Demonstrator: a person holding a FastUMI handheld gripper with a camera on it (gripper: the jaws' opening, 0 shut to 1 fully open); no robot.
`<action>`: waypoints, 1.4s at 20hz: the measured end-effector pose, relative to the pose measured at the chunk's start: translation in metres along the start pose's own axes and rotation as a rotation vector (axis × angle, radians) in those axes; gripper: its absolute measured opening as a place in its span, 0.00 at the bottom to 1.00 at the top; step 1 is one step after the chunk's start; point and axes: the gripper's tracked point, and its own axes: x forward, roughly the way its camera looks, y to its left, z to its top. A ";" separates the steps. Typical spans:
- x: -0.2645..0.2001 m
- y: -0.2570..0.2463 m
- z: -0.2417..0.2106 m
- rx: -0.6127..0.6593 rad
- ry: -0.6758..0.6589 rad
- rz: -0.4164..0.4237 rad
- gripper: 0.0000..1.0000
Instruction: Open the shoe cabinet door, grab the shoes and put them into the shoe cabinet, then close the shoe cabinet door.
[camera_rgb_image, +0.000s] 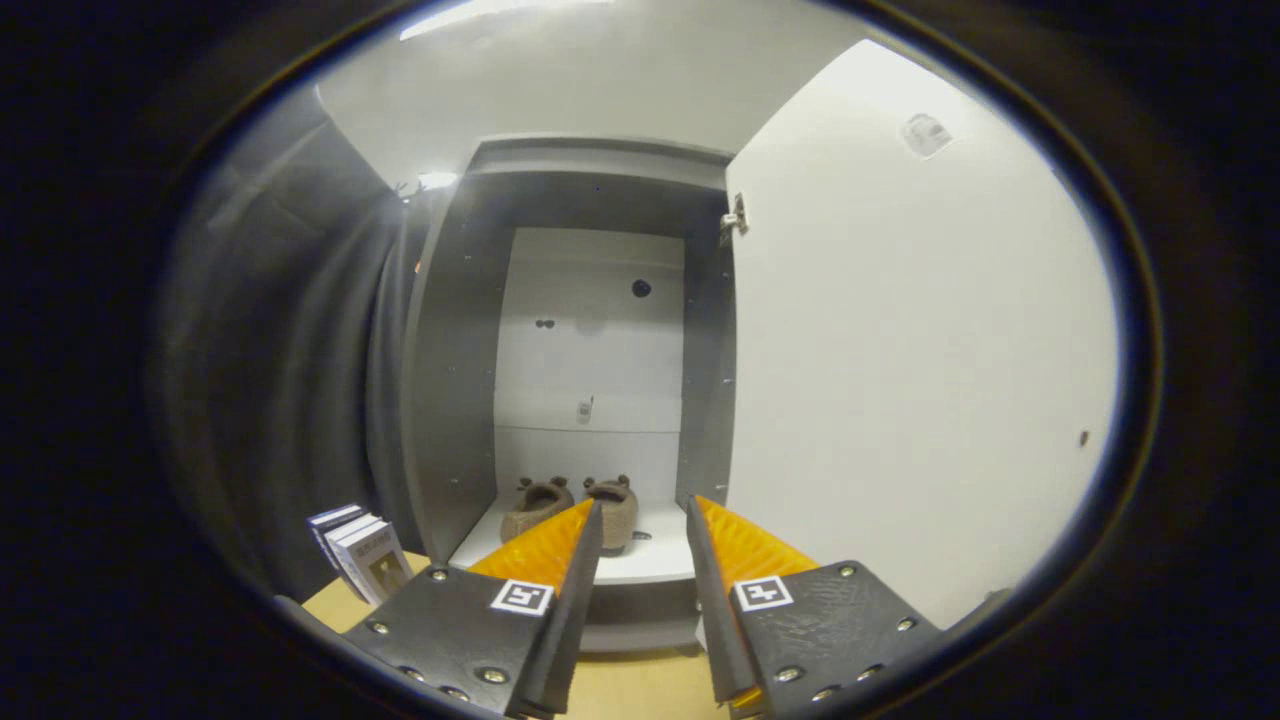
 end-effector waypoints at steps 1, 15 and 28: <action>-0.014 -0.007 0.003 -0.002 -0.003 0.009 0.51; -0.153 -0.146 0.033 0.016 -0.048 0.011 0.51; -0.116 -0.226 0.017 0.060 0.012 -0.076 0.63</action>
